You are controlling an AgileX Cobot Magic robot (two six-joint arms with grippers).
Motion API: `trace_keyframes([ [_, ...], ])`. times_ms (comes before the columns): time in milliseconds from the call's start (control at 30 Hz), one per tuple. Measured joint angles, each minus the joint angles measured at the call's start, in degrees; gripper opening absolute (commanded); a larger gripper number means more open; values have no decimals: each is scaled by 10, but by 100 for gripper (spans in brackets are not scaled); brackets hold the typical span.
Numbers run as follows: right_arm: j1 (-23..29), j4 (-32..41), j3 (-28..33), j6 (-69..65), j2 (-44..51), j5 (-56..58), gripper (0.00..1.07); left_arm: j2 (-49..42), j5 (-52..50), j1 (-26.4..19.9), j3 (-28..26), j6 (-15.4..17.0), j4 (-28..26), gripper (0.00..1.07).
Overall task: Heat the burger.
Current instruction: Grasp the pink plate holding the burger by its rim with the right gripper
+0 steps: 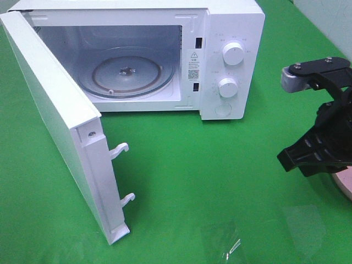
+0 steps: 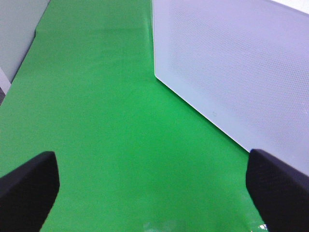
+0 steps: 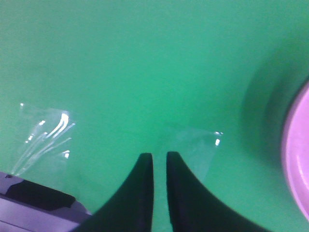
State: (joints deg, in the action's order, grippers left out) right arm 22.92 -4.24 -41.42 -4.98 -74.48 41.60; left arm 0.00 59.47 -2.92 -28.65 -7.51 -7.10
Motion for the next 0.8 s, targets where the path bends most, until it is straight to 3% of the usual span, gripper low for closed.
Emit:
trace_keyframes([
  [567,-128,-78,0,3,0,29,20,0,0,0,0,0,0,98],
  [633,-136,-87,0,3,0,29,26,0,0,0,0,0,0,98],
  [667,-139,-95,0,3,0,29,38,0,0,0,0,0,0,98],
  [700,-139,-95,0,3,0,29,38,0,0,0,0,0,0,98],
  [733,-140,-96,0,3,0,29,52,0,0,0,0,0,0,98],
  [767,-140,-96,0,3,0,29,52,0,0,0,0,0,0,98],
  [800,-141,-96,0,3,0,29,70,0,0,0,0,0,0,98],
])
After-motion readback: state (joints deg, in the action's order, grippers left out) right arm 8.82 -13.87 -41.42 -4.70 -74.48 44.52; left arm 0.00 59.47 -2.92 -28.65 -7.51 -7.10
